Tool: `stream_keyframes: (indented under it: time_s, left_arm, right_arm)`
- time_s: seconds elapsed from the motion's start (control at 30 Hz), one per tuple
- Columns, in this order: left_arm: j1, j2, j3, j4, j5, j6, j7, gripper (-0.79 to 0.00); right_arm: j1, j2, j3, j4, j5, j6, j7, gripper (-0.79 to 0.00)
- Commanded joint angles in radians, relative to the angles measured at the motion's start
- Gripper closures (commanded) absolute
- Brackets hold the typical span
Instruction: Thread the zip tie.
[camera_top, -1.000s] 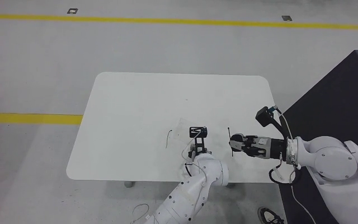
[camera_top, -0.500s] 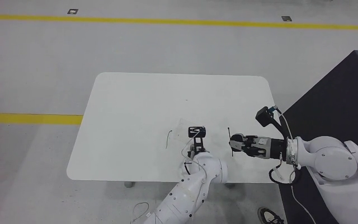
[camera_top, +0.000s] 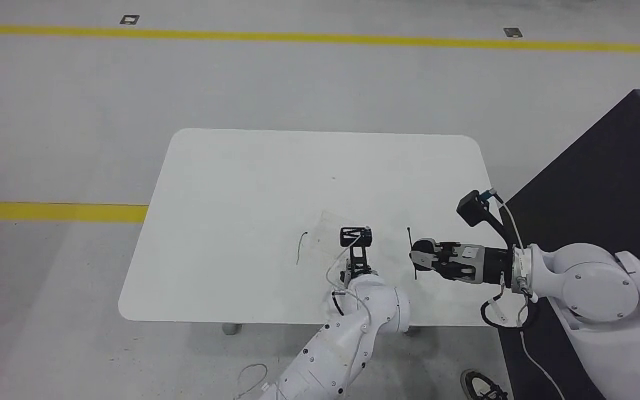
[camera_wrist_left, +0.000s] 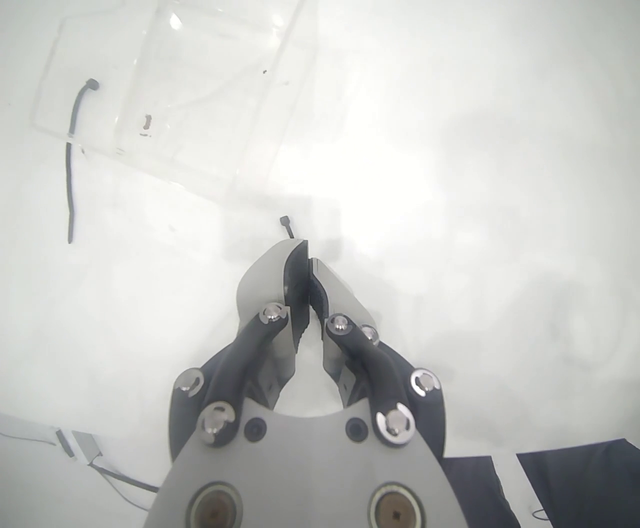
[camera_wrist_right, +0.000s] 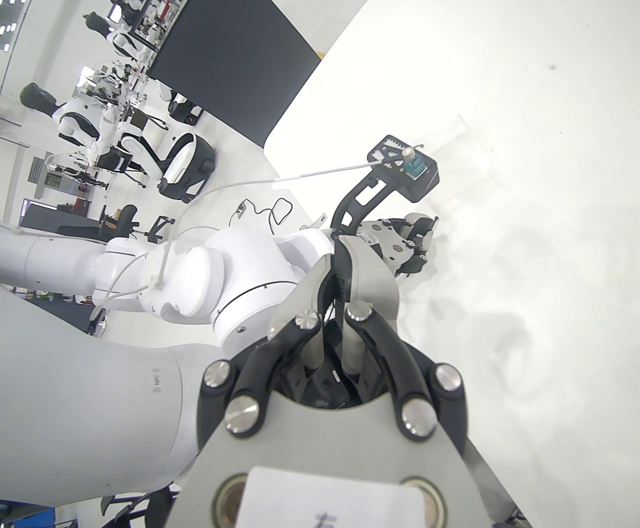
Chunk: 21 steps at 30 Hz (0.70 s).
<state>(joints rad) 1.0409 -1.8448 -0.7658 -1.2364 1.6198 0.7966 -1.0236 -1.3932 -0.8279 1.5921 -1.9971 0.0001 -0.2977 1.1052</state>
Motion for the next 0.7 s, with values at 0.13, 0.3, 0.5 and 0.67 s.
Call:
stream_keyframes:
  time_s: [0.13,0.3,0.5,0.67]
  left_arm:
    - [0.077,0.036,-0.015,-0.257,0.035,-0.034,-0.034,0.0]
    - [0.103,0.041,-0.099,-0.306,-0.009,-0.055,-0.055,0.0]
    - [0.085,0.029,-0.137,-0.263,-0.068,-0.06,-0.06,-0.785]
    - [0.084,0.029,-0.138,-0.261,-0.07,-0.06,-0.06,-0.785]
  right_arm:
    - [0.0,0.0,0.0,0.0,0.0,0.0,0.0,0.0]
    - [0.0,0.0,0.0,0.0,0.0,0.0,0.0,0.0]
    - [0.0,0.0,0.0,0.0,0.0,0.0,0.0,0.0]
    - [0.0,0.0,0.0,0.0,0.0,0.0,0.0,0.0]
